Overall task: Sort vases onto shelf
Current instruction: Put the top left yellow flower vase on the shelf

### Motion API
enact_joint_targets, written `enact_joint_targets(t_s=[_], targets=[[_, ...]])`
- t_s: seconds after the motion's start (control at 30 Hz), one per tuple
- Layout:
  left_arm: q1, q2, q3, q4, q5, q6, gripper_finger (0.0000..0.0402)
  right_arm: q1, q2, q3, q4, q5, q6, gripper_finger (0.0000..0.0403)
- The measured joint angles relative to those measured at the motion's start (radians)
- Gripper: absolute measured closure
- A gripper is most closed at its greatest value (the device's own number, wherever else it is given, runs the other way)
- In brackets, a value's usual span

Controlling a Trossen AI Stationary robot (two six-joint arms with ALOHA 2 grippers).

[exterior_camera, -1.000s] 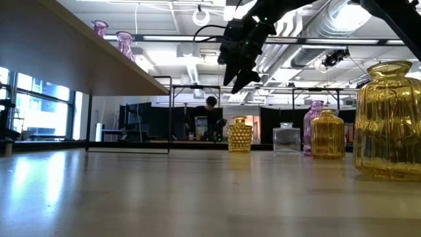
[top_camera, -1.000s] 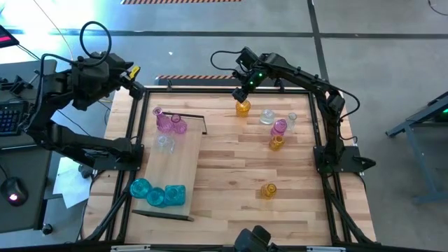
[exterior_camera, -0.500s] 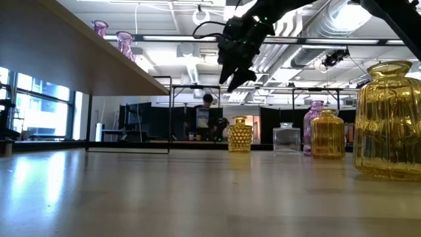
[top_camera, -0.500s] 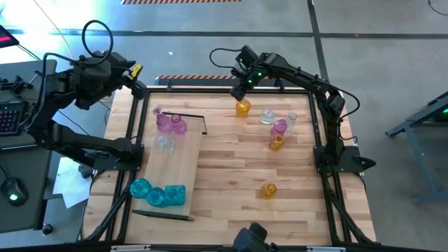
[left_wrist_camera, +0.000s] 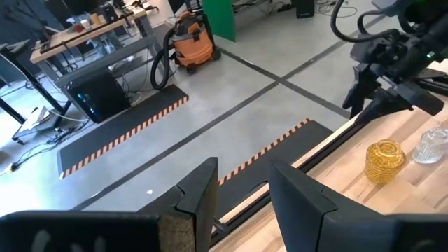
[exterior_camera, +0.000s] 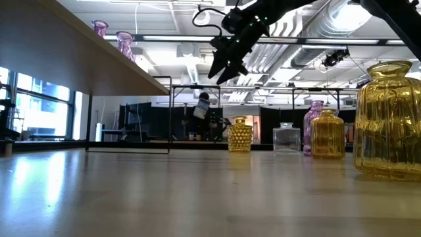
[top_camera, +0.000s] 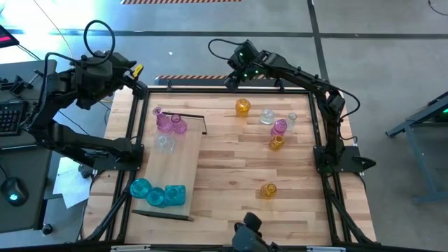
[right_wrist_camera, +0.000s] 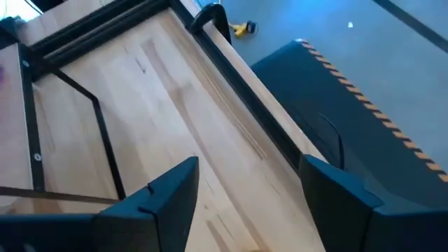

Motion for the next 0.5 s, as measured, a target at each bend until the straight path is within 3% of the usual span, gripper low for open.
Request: enact_joint_targets(t_s=[0.13,0.37,0.5], targets=[[0.0,0.0,0.0,0.0,0.0,0.0,0.0282,0.0,0.0,0.0,-0.058,0.0,0.003,0.0172],[0.0,0.0,0.0,0.0,0.0,0.01,0.0282,0.006,0.004,0.0,-0.34,0.001,-0.095,0.0172],[0.0,0.0,0.0,-0.001,0.0,0.017,0.0282,0.008,0.013,0.0,-0.487,0.08,-0.125,0.0172]])
